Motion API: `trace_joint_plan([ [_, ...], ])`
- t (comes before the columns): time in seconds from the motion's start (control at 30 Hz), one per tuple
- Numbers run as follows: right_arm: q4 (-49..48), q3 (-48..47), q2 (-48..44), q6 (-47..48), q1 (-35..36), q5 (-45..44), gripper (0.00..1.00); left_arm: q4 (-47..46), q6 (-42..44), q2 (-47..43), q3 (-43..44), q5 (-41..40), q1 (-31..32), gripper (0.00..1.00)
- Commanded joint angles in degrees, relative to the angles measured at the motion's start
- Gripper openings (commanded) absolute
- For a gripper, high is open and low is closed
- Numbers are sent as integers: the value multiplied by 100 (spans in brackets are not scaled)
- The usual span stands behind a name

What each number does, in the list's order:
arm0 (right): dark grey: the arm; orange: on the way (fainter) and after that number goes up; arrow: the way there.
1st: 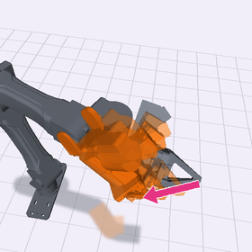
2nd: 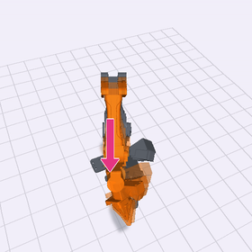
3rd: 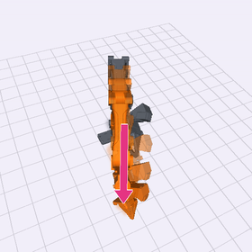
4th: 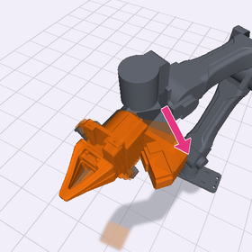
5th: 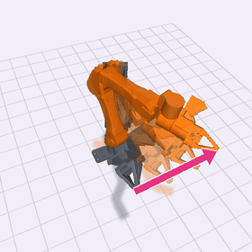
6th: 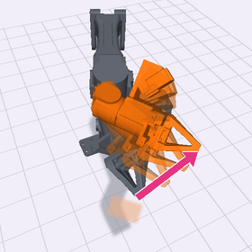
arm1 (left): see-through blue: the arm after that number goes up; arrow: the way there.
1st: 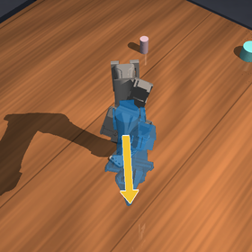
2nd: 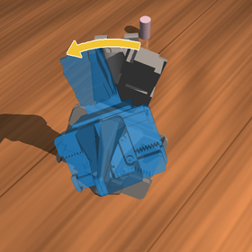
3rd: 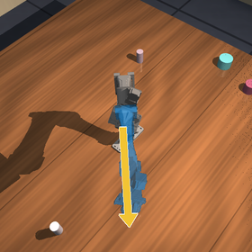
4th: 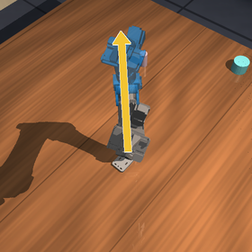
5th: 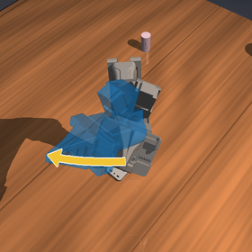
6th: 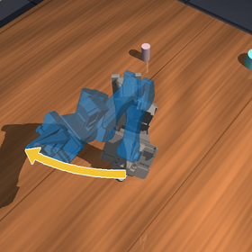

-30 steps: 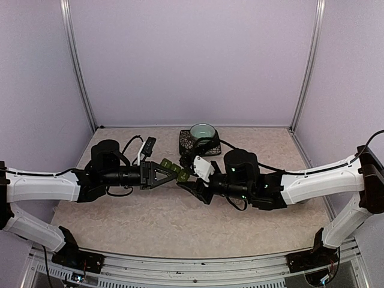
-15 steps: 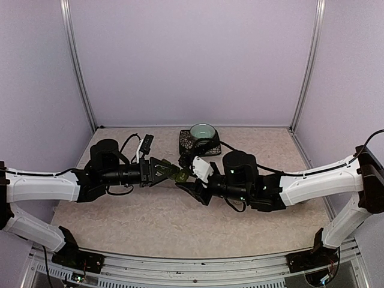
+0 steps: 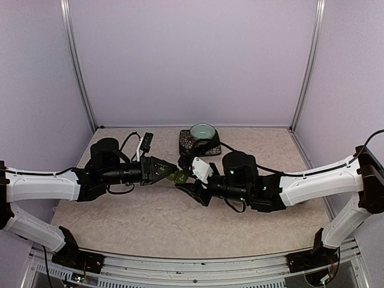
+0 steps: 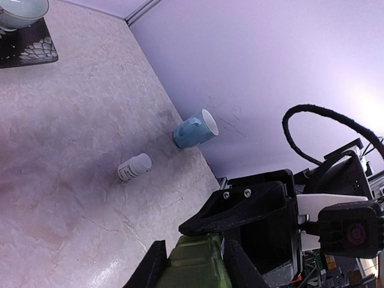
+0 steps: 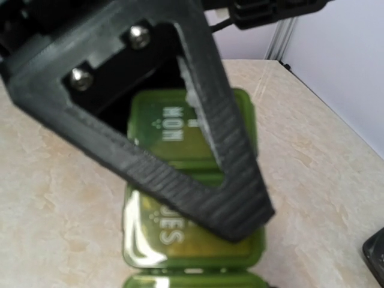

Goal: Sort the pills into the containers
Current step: Pass from the right arm to the left

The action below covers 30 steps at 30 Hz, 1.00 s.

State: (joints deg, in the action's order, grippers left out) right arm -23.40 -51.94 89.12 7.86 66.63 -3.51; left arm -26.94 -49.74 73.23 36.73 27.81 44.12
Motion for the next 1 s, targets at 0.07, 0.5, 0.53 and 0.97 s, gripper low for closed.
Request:
trace_joint_plan([
  [0.07, 142, -172, 40, -60, 54, -202, 30, 163, 103, -62, 146, -183, 52, 23],
  [0.5, 1391, -1070, 621, 110, 95, -107, 73, 497, -87, -86, 137, -704, 144, 18],
  [0.53, 1442, -1106, 662, 90, 101, -100, 73, 493, -75, -99, 133, -712, 149, 18],
  [0.97, 1815, -1305, 686, 204, 105, -382, 58, 988, 102, -164, 237, -811, 158, 18],
])
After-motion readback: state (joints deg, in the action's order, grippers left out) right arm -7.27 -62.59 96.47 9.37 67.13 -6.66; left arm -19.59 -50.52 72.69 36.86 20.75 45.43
